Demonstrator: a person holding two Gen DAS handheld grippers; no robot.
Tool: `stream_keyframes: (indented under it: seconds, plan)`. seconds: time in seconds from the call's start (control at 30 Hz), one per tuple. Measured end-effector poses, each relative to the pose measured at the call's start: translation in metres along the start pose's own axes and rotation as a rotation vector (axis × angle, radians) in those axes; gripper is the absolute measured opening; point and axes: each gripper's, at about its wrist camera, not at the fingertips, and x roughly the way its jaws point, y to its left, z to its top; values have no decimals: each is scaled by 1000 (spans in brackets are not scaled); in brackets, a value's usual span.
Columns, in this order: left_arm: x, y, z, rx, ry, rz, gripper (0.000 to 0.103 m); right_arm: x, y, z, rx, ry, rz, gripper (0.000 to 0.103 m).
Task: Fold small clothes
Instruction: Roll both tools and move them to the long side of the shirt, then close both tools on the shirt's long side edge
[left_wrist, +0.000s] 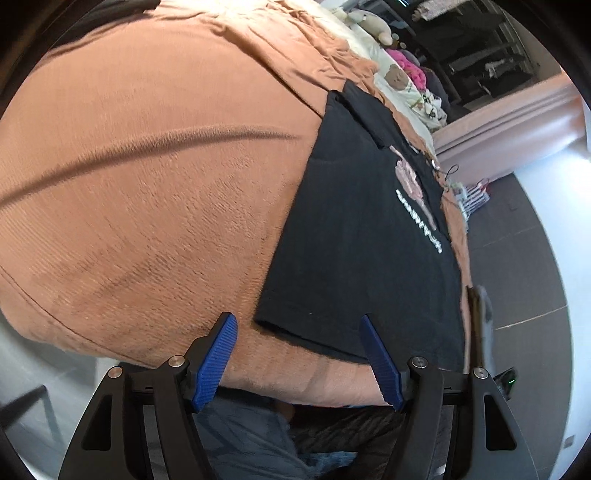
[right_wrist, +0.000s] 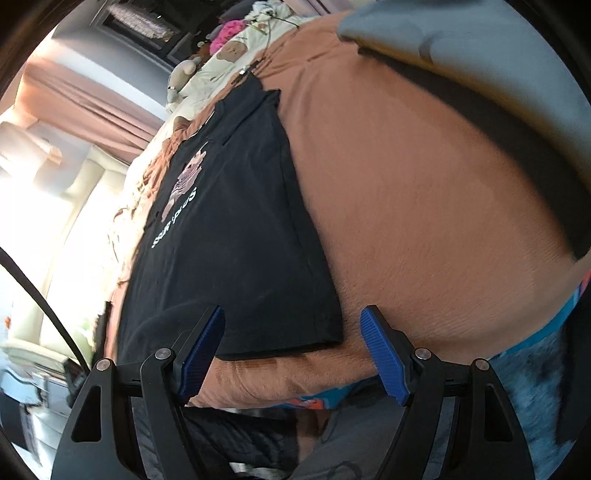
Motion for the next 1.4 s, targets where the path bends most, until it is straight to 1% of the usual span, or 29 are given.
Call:
stream_keyframes:
  seconds: [0.1,0.13,0.2,0.3,0.37,0.47,0.53,0.6,0.63,0.7,0.77,0.83,0.9,0.93,0.97,1.0,1.03,1.07,1.1,1.17,1.27,1.4]
  plan:
    - [-1,2,-4,-40,10,-54,70,-3,-7,-2,42,-18,58,75]
    - [0,2,-4,-52,9,-66,70,-5,-10,-3,63,-24,94,75]
    - [0,3,-5,-70,-1,-76,70,-6,-16,-6,90,-45,141,75]
    - [1,8,-4,-113,-27,-104,70,-9,-20,-9,123,-80,177,75]
    - [1,8,-3,-124,-44,-111,70,-10,-23,-11,147,-104,217,75]
    - [1,6,-1,-127,-70,-111,70,-7,-20,-11,158,-129,235,75]
    - [2,6,1,-135,-80,-115,70,-8,-21,-12,163,-142,231,72]
    - [4,6,0,-148,-82,-118,66,-4,-19,-10,171,-152,225,65]
    - [5,6,-1,-159,-76,-117,62,-1,-20,-13,173,-154,219,63]
    - [6,6,-4,-181,-67,-124,59,4,-15,-10,173,-163,195,52]
    - [5,5,-5,-186,-74,-110,55,15,-4,-14,168,-173,174,50]
    - [7,7,-2,-202,-83,-105,53,18,2,-16,171,-179,164,49]
    - [9,7,1,-211,-92,-89,48,23,9,-19,167,-180,145,42]
    - [11,6,4,-211,-100,-72,43,23,11,-20,169,-180,137,41]
    - [12,5,6,-210,-103,-60,37,23,13,-20,173,-181,131,38]
    - [13,5,8,-211,-105,-47,33,23,14,-20,182,-183,120,32]
    - [15,6,10,-215,-105,-32,23,23,16,-18,185,-183,114,29]
    - [16,7,11,-219,-102,-23,10,23,17,-18,189,-183,104,21]
    - [16,9,12,-228,-99,-17,7,23,18,-17,195,-182,87,11]
    - [14,10,12,-233,-104,-28,5,22,22,-15,198,-177,60,3]
    - [4,8,12,-228,-129,-61,4,12,34,-14,169,-185,73,0]
    - [-12,2,15,-219,-160,-107,3,-12,56,-14,116,-216,103,0]
